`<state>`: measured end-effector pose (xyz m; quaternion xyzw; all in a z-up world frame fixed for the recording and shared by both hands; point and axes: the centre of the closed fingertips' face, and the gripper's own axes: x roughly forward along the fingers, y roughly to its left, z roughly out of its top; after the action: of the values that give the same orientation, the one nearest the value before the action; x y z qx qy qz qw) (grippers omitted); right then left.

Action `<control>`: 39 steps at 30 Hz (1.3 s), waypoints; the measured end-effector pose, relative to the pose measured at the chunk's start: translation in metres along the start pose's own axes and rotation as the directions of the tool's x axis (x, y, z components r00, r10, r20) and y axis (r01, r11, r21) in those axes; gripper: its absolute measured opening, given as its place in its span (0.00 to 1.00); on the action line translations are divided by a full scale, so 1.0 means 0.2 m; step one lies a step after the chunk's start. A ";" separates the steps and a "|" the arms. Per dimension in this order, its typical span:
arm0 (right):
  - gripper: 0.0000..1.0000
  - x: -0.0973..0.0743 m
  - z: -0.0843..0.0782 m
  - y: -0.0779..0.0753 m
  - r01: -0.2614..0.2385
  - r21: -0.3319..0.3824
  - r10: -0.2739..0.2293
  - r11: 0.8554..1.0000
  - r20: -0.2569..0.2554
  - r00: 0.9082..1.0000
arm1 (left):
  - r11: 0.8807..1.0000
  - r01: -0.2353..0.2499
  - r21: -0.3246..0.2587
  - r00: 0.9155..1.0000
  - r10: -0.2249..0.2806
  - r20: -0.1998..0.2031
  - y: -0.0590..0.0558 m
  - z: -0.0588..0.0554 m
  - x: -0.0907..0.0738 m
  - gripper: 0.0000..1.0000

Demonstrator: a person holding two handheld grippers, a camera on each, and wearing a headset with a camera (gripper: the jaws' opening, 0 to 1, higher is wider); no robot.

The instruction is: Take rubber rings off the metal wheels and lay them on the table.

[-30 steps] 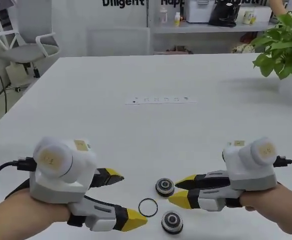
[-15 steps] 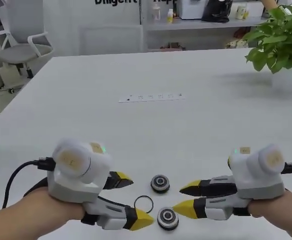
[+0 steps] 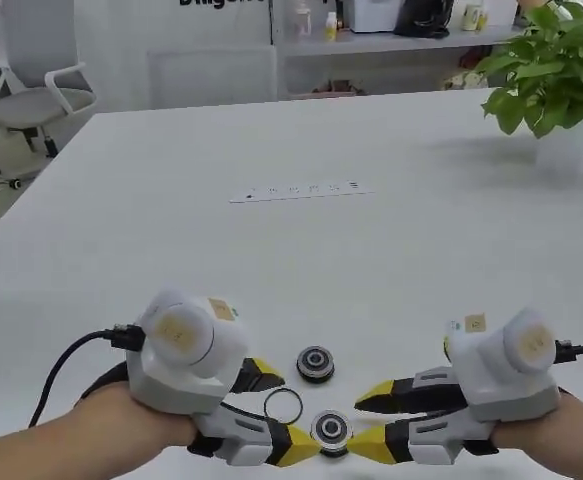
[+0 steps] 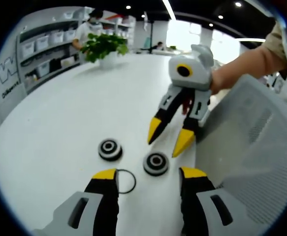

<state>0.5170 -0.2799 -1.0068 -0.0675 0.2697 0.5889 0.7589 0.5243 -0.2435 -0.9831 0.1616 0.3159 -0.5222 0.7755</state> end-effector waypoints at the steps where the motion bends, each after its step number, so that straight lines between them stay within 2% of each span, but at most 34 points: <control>1: 0.27 0.00 0.00 0.00 -0.001 -0.003 0.001 1.000 -0.002 1.000 | 1.000 0.002 0.000 1.000 -0.002 -0.001 0.00 0.00 0.01 0.48; 12: 0.24 0.04 -0.05 0.01 -0.006 -0.059 0.004 0.998 -0.042 0.999 | 0.999 0.034 0.011 0.999 -0.033 -0.027 -0.04 -0.01 0.09 0.39; 27: 0.17 0.05 -0.06 0.00 0.001 -0.079 -0.005 0.997 -0.049 0.999 | 0.998 0.045 0.045 0.999 -0.044 -0.028 -0.08 -0.01 0.16 0.27; 31: 0.16 0.05 -0.06 0.00 0.004 -0.082 -0.008 0.997 -0.049 0.999 | 0.997 0.026 0.072 0.999 -0.025 -0.026 -0.07 0.00 0.16 0.25; 34: 0.16 0.05 -0.06 0.00 0.007 -0.083 -0.011 0.997 -0.046 0.999 | 0.990 0.006 0.140 0.999 -0.001 -0.035 -0.06 -0.01 0.16 0.23; 37: 0.15 0.05 -0.05 0.00 0.012 -0.080 -0.016 0.997 -0.043 0.999 | 0.987 0.013 0.161 0.999 -0.008 -0.033 -0.08 -0.01 0.16 0.18; 38: 0.15 0.05 -0.05 0.00 0.013 -0.080 -0.016 0.997 -0.042 0.999 | 0.983 -0.002 0.185 0.999 0.008 -0.036 -0.07 -0.01 0.16 0.18; 39: 0.14 0.05 -0.05 0.00 0.014 -0.078 -0.018 0.997 -0.042 0.999 | 0.983 0.008 0.181 0.999 -0.001 -0.036 -0.08 -0.01 0.16 0.17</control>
<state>0.5151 -0.2756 -1.0212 -0.1117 0.2621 0.5912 0.7545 0.5178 -0.2717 -1.0052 0.2401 0.2810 -0.5477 0.7506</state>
